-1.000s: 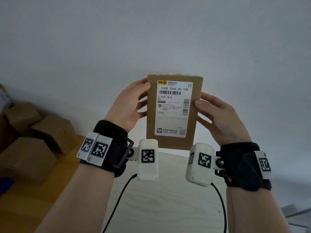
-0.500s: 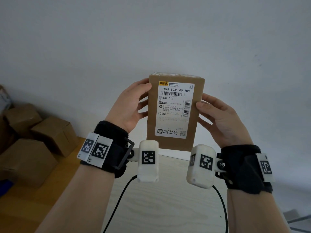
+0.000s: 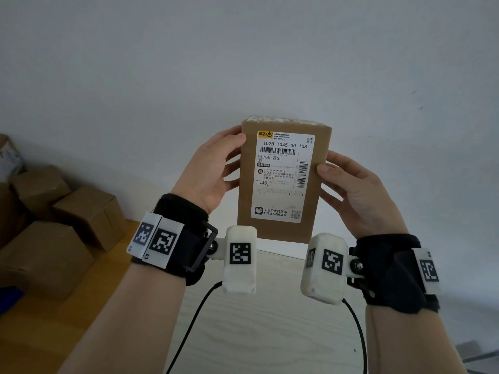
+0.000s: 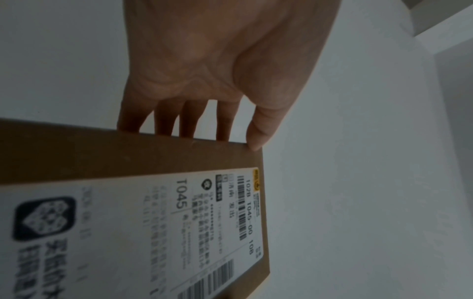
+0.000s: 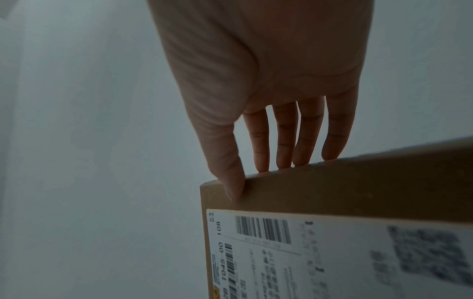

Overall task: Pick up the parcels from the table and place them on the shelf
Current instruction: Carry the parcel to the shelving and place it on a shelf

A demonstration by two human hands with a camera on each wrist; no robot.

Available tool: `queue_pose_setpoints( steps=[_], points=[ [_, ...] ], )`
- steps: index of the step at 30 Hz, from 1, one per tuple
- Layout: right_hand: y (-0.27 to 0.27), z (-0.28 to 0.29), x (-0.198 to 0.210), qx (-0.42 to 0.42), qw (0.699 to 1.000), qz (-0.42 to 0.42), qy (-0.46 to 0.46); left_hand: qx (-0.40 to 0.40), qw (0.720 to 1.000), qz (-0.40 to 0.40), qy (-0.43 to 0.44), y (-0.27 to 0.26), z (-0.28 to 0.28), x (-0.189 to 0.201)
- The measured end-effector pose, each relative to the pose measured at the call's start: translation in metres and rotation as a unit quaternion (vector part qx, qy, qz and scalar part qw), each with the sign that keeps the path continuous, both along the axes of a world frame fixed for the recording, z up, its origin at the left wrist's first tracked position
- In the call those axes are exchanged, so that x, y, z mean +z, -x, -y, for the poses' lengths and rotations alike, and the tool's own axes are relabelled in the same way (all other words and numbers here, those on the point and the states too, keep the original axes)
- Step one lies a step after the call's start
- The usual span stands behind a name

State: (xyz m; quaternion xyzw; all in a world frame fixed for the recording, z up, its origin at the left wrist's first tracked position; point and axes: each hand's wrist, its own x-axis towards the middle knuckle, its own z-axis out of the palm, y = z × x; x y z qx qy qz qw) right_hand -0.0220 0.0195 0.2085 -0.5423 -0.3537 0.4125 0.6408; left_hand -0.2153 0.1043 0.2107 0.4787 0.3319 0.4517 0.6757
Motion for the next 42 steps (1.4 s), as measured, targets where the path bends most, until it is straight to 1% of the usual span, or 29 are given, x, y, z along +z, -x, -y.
queue_pose_setpoints(
  steps=[5, 8, 12, 18, 23, 28, 33, 36, 39, 42],
  points=[
    [-0.001, 0.001, -0.001, -0.003, 1.0, -0.003, 0.0, 0.0, 1.0, -0.001, -0.003, -0.001, -0.001, -0.004],
    [-0.003, 0.0, 0.0, -0.021, 1.0, -0.013, -0.001, 0.001, 1.0, -0.002, -0.002, -0.004, -0.003, -0.007],
    [-0.004, -0.003, 0.001, -0.053, 0.998, -0.018, 0.01, -0.012, 0.999, -0.035, -0.009, -0.007, -0.006, -0.01],
    [0.001, -0.008, -0.003, -0.057, 0.998, 0.007, 0.03, -0.052, 0.997, -0.042, 0.045, -0.004, -0.011, -0.024],
    [0.006, -0.005, -0.012, -0.065, 0.997, 0.002, 0.049, -0.083, 0.994, -0.012, 0.072, -0.001, -0.012, -0.042],
    [0.012, 0.001, -0.027, -0.087, 0.994, -0.002, 0.065, -0.086, 0.992, -0.03, 0.09, -0.002, -0.01, -0.059],
    [0.016, 0.016, -0.045, -0.101, 0.99, 0.007, 0.096, -0.097, 0.988, -0.03, 0.119, -0.01, -0.007, -0.074],
    [0.015, 0.031, -0.054, -0.125, 0.986, -0.005, 0.113, -0.117, 0.985, -0.032, 0.126, -0.02, 0.0, -0.085],
    [0.011, 0.055, -0.059, -0.146, 0.982, -0.004, 0.122, -0.149, 0.98, -0.033, 0.127, -0.033, 0.011, -0.09],
    [0.004, 0.086, -0.057, -0.164, 0.979, -0.003, 0.119, -0.179, 0.976, -0.03, 0.124, -0.047, 0.029, -0.087]
  ],
)
